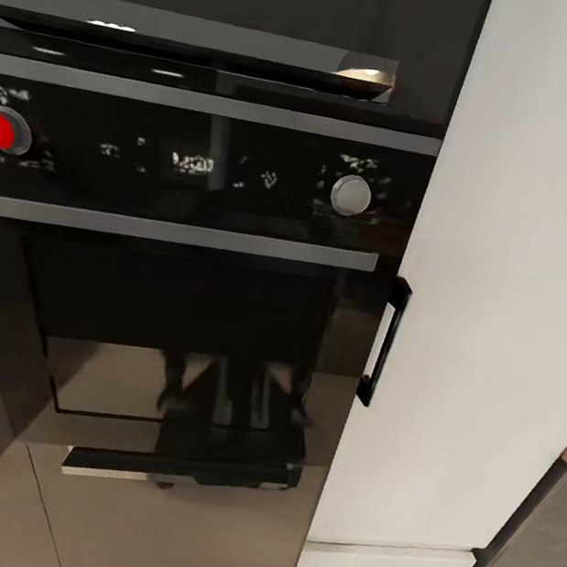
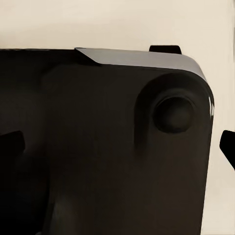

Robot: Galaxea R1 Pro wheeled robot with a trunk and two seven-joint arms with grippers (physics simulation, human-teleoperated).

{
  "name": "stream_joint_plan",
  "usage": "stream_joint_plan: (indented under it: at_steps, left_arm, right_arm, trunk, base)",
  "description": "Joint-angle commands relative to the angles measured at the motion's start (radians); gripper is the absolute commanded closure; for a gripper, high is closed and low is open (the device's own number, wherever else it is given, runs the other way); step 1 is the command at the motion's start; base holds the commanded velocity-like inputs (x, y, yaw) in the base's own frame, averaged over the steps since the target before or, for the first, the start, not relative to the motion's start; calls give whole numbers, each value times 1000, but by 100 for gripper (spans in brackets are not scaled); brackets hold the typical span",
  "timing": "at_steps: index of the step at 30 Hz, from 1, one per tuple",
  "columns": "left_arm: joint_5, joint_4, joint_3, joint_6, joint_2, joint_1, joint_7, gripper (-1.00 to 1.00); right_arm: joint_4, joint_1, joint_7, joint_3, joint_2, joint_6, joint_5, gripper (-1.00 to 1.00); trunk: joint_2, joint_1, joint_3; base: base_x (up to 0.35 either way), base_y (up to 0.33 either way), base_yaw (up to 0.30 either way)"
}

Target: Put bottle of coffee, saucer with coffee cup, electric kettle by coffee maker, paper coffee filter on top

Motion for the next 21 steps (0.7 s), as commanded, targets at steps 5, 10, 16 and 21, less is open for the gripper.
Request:
stream_joint_plan:
  at_steps: [5, 10, 16, 21]
  left_arm:
    - [-3, -2, -3, -1, -2, 0, 0, -100]
    - [1, -4, -2, -1, -2, -1, 0, -100]
    - [2, -4, -2, -1, 0, -1, 0, -100]
    - [0, -4, -2, 1, -3, -1, 10, -100]
  right_arm:
    - [0, -1, 1, -1, -1, -3, 0, -100]
    - [0, -1, 1, -1, -1, -4, 0, -100]
    - [-8, -1, 2, -1, 0, -2, -1, -100]
    - [-53, -1, 2, 3, 3, 4, 0, -100]
  trunk:
    - [0, 0, -1]
    - [0, 0, -1]
    - [0, 0, -4]
    - [0, 0, -7]
  base:
    - [0, 0, -267]
    - [0, 0, -267]
    - [0, 0, -263]
    - [0, 0, -262]
